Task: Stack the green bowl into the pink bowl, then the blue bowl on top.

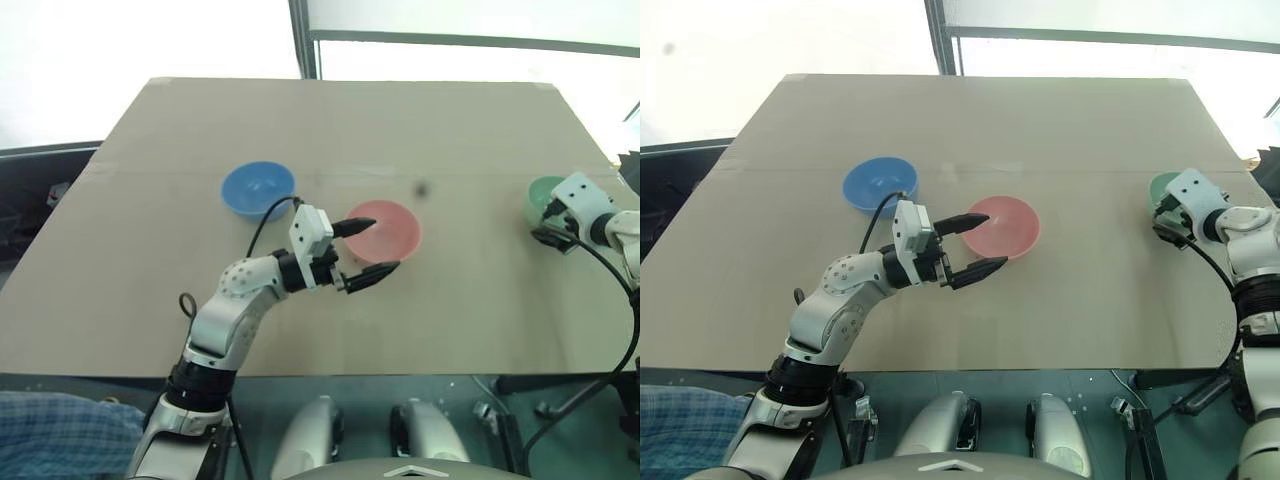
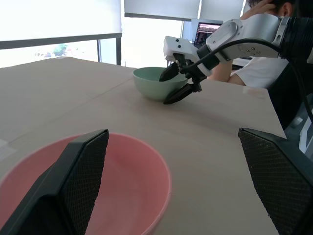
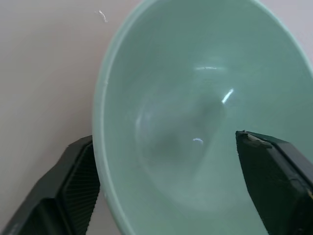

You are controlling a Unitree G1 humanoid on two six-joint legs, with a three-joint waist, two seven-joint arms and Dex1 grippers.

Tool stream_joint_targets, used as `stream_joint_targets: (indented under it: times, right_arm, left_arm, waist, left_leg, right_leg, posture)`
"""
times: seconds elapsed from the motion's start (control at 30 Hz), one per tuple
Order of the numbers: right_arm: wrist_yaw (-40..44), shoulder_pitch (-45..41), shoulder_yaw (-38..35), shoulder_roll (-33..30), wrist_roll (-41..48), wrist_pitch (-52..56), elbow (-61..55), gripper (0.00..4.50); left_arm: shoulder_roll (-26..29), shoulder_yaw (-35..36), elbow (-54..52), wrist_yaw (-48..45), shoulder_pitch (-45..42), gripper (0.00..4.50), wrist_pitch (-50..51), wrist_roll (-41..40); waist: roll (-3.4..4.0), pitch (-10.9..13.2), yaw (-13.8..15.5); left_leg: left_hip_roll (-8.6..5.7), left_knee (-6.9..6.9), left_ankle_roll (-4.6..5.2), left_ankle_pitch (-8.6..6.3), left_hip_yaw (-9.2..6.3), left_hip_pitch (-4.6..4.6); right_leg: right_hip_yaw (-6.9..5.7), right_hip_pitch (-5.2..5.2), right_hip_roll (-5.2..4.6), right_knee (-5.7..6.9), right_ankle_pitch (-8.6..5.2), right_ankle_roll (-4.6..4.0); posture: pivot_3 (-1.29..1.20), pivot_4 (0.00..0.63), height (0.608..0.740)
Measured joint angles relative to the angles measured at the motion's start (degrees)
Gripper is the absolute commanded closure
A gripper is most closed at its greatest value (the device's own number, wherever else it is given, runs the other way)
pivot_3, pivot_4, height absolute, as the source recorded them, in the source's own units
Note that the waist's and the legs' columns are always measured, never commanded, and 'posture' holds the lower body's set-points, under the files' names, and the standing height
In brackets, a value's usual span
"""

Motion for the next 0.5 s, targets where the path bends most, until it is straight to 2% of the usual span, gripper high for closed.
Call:
stream_joint_targets:
  times: [0.07, 0.23, 0.27, 0.5]
  right_arm:
    - [0.0, -0.3, 0.3, 0.2, -0.1, -0.9, 1.0, 2.30]
    - [0.1, -0.3, 0.5, 0.3, -0.6, -2.3, 2.1, 4.32]
    - [-0.1, -1.1, 0.4, 0.3, -0.8, -2.7, 2.1, 4.43]
    - [0.2, -1.3, 0.8, 0.4, -1.6, -2.8, 0.8, 4.43]
  left_arm:
    - [-0.1, 0.0, 0.0, 0.1, 0.1, 0.00, 0.0, 0.1]
    - [-0.2, 0.0, -0.2, 0.8, 0.6, 0.00, 0.0, 0.3]
    - [-0.2, 0.0, -0.2, 0.9, 0.7, 0.00, 0.0, 0.3]
    - [-0.3, 0.1, -0.2, 1.3, 1.3, 0.00, -0.7, 0.5]
  waist:
    - [0.00, 0.0, 0.0]
    - [0.00, 0.0, 0.0]
    - [0.00, 0.0, 0.0]
    - [0.02, 0.0, 0.0]
  left_leg:
    - [0.00, 0.02, 0.00, 0.00, 0.00, 0.00]
    - [0.00, 0.03, 0.00, 0.00, -0.01, 0.00]
    - [0.00, 0.03, 0.00, 0.00, -0.01, 0.01]
    - [0.01, 0.03, 0.00, 0.00, -0.01, 0.00]
  right_leg:
    - [0.00, 0.01, 0.00, 0.00, 0.00, 0.00]
    - [0.00, 0.00, -0.01, 0.01, 0.00, 0.00]
    - [0.01, 0.01, -0.01, 0.02, 0.00, 0.00]
    - [0.01, 0.00, -0.01, 0.02, 0.00, 0.00]
  posture:
    - [0.00, 0.150, 0.740]
    - [0.00, 0.150, 0.740]
    - [0.00, 0.150, 0.740]
    - [0.00, 0.150, 0.740]
